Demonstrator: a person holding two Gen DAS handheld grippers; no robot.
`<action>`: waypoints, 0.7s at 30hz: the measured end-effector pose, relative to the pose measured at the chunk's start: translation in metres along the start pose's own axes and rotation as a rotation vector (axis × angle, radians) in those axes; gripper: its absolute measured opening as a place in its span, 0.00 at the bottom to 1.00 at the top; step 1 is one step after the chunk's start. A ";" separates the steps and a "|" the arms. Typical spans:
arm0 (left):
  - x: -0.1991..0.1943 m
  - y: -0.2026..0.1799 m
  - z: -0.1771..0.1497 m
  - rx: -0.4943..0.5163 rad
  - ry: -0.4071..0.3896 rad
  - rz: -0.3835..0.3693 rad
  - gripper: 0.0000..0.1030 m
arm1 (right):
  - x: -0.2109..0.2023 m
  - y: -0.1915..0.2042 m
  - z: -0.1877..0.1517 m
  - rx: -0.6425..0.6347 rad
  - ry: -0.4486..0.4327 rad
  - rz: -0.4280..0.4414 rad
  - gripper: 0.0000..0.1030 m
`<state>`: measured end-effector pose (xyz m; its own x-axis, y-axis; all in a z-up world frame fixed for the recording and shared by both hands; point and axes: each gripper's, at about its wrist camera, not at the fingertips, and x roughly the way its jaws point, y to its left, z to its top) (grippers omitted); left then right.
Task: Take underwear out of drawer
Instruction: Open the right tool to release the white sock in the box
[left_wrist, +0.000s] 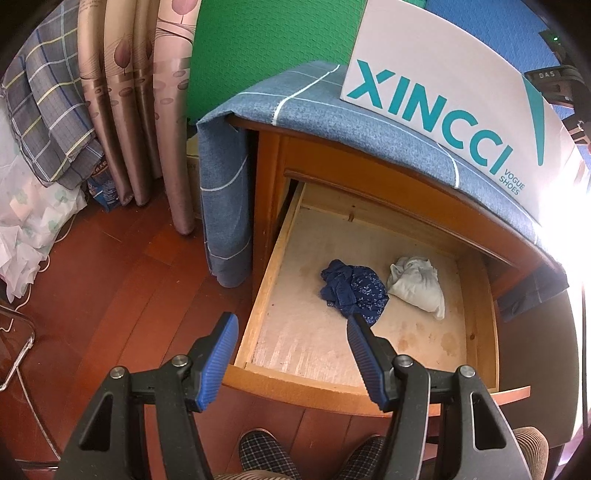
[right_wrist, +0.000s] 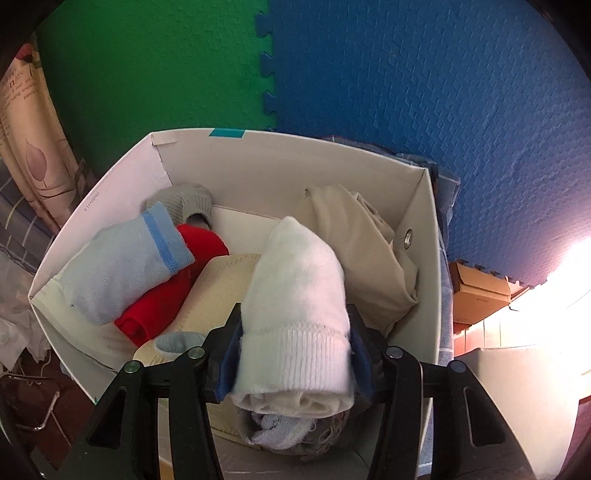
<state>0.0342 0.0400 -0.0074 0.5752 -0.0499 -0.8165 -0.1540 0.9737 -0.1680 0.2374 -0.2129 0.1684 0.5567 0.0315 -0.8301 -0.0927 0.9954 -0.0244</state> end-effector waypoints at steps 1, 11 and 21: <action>0.000 0.000 0.000 0.001 0.000 0.000 0.61 | -0.002 0.000 0.001 -0.001 -0.003 -0.002 0.55; 0.000 0.000 -0.001 -0.007 0.000 -0.004 0.61 | -0.036 0.000 0.002 -0.014 -0.042 0.030 0.69; 0.000 0.001 -0.001 -0.014 -0.001 -0.005 0.61 | -0.098 0.011 -0.026 -0.084 -0.132 0.107 0.73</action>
<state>0.0336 0.0406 -0.0079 0.5766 -0.0542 -0.8152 -0.1629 0.9701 -0.1797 0.1600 -0.2072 0.2346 0.6426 0.1540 -0.7505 -0.2230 0.9748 0.0090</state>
